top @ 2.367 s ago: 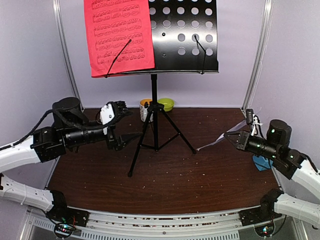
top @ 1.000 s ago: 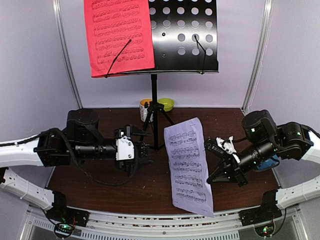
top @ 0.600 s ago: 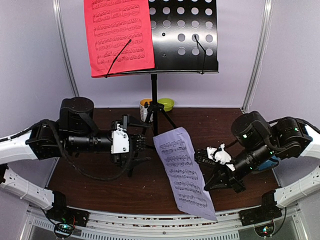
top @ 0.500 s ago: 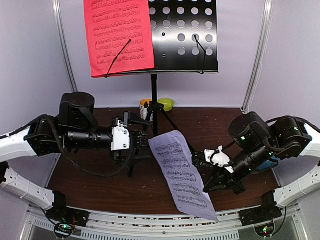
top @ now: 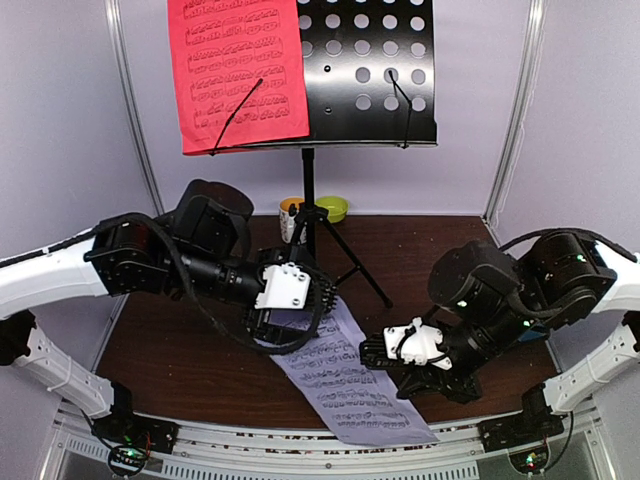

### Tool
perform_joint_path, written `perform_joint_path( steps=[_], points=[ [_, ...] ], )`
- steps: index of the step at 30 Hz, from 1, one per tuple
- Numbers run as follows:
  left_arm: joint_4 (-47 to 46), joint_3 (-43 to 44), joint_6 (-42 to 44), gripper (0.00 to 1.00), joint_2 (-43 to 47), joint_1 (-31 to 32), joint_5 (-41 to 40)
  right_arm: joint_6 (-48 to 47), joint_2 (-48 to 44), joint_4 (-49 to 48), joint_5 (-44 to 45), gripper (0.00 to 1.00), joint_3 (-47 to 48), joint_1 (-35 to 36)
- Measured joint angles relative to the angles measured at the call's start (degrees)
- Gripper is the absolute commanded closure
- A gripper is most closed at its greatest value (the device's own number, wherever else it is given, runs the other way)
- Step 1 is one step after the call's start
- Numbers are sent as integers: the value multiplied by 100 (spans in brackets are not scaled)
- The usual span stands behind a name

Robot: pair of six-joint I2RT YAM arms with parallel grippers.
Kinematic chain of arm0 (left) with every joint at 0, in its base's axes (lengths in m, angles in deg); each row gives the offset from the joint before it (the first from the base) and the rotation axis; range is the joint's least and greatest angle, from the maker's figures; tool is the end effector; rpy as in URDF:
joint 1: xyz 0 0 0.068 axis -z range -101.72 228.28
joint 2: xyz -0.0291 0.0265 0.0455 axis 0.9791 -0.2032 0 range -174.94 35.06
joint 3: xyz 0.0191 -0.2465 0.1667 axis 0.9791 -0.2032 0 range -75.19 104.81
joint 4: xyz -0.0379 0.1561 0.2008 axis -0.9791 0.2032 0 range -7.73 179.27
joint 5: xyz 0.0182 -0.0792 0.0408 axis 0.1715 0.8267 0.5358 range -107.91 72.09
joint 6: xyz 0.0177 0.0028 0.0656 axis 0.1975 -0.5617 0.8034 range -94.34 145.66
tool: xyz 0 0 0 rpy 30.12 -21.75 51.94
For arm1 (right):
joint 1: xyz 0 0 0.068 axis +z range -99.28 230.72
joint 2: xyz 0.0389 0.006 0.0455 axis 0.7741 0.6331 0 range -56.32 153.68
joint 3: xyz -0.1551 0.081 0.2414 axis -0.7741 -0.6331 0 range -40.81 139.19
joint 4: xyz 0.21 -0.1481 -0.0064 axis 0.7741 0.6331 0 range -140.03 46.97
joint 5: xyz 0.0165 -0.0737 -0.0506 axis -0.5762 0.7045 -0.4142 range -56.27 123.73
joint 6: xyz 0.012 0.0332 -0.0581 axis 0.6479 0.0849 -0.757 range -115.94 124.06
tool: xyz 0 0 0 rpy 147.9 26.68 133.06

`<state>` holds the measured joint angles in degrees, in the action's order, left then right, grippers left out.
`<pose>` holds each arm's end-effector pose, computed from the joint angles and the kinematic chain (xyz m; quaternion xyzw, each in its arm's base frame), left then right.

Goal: Set up the instrument practice props

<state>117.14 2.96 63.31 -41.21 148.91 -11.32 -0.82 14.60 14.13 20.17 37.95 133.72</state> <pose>0.0926 -0.2824 0.3933 0.7271 0.4917 -0.1837 0.4425 0.0147 0.2253 0.3742 -0.6841 0.6606 0.2691 0.1522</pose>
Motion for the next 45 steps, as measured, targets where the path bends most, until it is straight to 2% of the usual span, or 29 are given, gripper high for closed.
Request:
perform_joint_path(
  steps=[2, 4, 6, 7, 8, 9, 13, 14, 21, 27, 34, 45],
  points=[
    [46, 4, -61, 54, -2, 0, 125, -59, 35, 68, 111, 100, 0, 22],
    [101, 9, -116, 79, 17, 0, 315, -96, 15, 74, 243, 100, 0, 24],
    [118, -9, -219, 99, 68, 0, 481, -114, -46, 48, 385, 100, 0, 24],
    [96, -50, -273, 100, 125, 0, 560, -118, -90, 20, 466, 100, -4, 24],
    [44, -136, -323, 100, 221, 0, 638, -122, -164, -50, 546, 95, -20, 24],
    [0, -210, -387, 100, 313, 0, 684, -125, -243, -136, 616, 81, -44, 24],
    [-413, -662, -745, 100, 813, -15, 748, -98, -809, -695, 964, 9, -363, 24],
    [-623, -848, -868, 100, 1001, -44, 758, -103, -1045, -966, 1054, 1, -551, 24],
    [-1617, -1626, -1775, 100, 2079, -660, 1071, -63, -2551, -2411, 1521, 0, -1624, -4],
    [-2146, -1663, -2623, 100, 2275, -977, 1368, 28, -3357, -3670, 1652, 0, -2599, -11],
    [-2337, -1661, -3383, 100, 2297, -1193, 1543, 306, -3615, -4909, 1637, 0, -3622, -11],
    [-2452, -1657, -4273, 100, 2319, -1663, 1757, 317, -3912, -5705, 1934, 0, -4205, -11]
  ],
)
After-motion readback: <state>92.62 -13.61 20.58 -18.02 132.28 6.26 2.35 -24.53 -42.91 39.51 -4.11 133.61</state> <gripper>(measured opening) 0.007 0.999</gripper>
